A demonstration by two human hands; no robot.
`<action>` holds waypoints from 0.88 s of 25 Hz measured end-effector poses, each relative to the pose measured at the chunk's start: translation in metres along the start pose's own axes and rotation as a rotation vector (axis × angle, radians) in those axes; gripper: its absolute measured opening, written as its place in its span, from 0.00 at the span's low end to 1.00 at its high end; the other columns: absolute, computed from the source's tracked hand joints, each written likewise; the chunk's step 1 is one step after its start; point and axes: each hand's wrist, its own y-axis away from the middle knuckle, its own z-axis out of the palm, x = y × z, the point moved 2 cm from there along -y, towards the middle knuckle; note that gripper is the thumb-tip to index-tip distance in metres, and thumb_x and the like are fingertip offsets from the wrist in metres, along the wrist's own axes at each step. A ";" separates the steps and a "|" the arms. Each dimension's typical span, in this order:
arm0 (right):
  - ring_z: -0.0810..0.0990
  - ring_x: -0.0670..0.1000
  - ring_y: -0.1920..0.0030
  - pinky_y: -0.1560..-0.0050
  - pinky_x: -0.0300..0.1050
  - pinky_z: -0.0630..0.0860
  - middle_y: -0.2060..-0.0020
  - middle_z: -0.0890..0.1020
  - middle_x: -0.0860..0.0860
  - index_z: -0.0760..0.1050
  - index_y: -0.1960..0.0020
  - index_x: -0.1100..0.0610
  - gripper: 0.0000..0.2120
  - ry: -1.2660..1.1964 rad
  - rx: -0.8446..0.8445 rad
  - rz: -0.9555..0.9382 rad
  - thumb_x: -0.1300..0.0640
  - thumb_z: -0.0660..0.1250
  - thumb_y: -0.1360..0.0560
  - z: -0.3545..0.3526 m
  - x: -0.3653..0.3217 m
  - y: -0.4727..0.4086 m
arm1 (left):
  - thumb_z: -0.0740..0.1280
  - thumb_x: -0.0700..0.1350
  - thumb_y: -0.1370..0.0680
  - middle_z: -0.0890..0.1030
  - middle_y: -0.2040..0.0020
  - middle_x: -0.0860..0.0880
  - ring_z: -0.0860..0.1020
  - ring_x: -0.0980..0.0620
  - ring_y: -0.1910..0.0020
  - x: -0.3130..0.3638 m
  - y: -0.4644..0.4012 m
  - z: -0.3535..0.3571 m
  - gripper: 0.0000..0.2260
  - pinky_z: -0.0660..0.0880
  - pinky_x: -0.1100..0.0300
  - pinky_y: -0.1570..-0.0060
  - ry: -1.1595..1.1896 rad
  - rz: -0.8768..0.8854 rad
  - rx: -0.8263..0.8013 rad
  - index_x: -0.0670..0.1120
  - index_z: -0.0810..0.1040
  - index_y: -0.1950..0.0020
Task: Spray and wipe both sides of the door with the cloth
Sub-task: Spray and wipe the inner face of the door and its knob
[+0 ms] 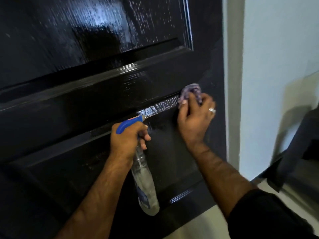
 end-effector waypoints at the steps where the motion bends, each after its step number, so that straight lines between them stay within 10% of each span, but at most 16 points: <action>1: 0.76 0.64 0.36 0.37 0.59 0.72 0.35 0.78 0.63 0.84 0.35 0.57 0.15 -0.015 -0.046 -0.091 0.56 0.71 0.20 0.006 -0.014 0.015 | 0.67 0.34 0.24 0.79 0.71 0.40 0.70 0.47 0.80 0.001 0.001 0.004 0.11 0.68 0.60 0.75 0.011 0.004 0.012 0.38 0.79 0.67; 6: 0.74 0.65 0.26 0.29 0.63 0.69 0.24 0.74 0.65 0.79 0.26 0.57 0.21 0.027 -0.279 -0.908 0.54 0.70 0.18 0.000 0.018 0.006 | 0.66 0.33 0.25 0.78 0.73 0.41 0.69 0.48 0.81 0.004 -0.002 0.016 0.10 0.67 0.62 0.78 0.062 0.004 0.031 0.37 0.79 0.66; 11: 0.64 0.66 0.18 0.22 0.65 0.65 0.18 0.65 0.66 0.70 0.20 0.62 0.23 0.003 -0.045 -0.205 0.54 0.59 0.12 0.003 0.057 -0.048 | 0.69 0.40 0.31 0.80 0.70 0.39 0.70 0.47 0.80 0.004 -0.007 0.050 0.07 0.68 0.59 0.74 0.030 -0.007 -0.099 0.41 0.82 0.68; 16: 0.62 0.66 0.17 0.21 0.67 0.63 0.18 0.65 0.65 0.72 0.21 0.62 0.22 -0.098 0.023 -0.350 0.57 0.62 0.13 0.015 0.014 -0.110 | 0.67 0.35 0.26 0.80 0.70 0.38 0.70 0.46 0.79 0.002 -0.018 0.079 0.14 0.69 0.60 0.74 0.041 0.008 -0.129 0.42 0.81 0.71; 22: 0.61 0.64 0.16 0.26 0.70 0.71 0.14 0.57 0.59 0.59 0.15 0.55 0.31 -0.108 -0.140 0.522 0.40 0.51 0.12 -0.002 0.143 0.119 | 0.66 0.31 0.25 0.79 0.70 0.37 0.70 0.47 0.80 -0.028 -0.012 0.087 0.09 0.68 0.61 0.77 0.024 -0.022 -0.130 0.36 0.81 0.64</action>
